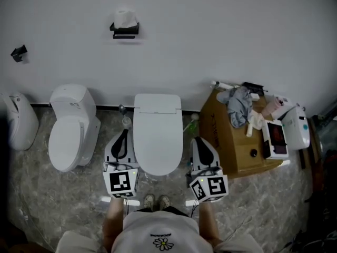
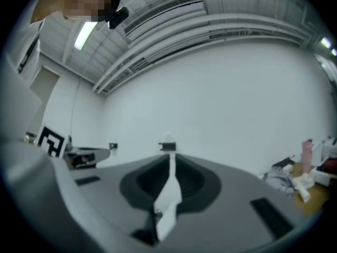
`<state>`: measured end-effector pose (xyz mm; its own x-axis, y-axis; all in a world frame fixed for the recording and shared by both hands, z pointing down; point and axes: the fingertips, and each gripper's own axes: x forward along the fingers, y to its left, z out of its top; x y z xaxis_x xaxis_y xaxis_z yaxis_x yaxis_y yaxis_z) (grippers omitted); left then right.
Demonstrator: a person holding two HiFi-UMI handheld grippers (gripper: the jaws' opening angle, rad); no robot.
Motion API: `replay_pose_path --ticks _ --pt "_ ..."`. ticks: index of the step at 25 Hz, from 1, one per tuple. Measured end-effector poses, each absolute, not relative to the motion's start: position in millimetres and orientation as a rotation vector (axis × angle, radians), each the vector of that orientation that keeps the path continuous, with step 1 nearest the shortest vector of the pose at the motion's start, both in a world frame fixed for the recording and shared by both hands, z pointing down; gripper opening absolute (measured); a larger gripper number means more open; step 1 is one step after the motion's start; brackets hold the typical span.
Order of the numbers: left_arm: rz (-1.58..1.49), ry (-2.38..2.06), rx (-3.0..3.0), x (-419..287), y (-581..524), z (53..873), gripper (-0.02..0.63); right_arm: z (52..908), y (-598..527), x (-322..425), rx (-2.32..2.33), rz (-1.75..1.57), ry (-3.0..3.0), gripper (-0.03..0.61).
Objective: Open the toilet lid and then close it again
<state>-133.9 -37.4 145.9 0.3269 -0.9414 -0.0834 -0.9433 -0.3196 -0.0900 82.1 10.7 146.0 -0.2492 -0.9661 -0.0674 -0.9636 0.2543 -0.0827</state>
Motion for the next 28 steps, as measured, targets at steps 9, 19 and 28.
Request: replay_pose_path --ticks 9,19,28 --pt "0.031 1.729 -2.508 -117.8 -45.8 143.9 0.095 146.0 5.2 79.1 -1.782 -0.011 2.514 0.119" --pt "-0.018 1.624 -2.627 -93.8 -69.9 189.7 0.247 199.4 -31.5 95.8 -1.758 -0.226 2.588 0.238" --pt "-0.195 1.565 -2.781 -74.0 -74.5 307.4 0.253 292.1 -47.8 80.0 -1.691 -0.380 2.780 0.256"
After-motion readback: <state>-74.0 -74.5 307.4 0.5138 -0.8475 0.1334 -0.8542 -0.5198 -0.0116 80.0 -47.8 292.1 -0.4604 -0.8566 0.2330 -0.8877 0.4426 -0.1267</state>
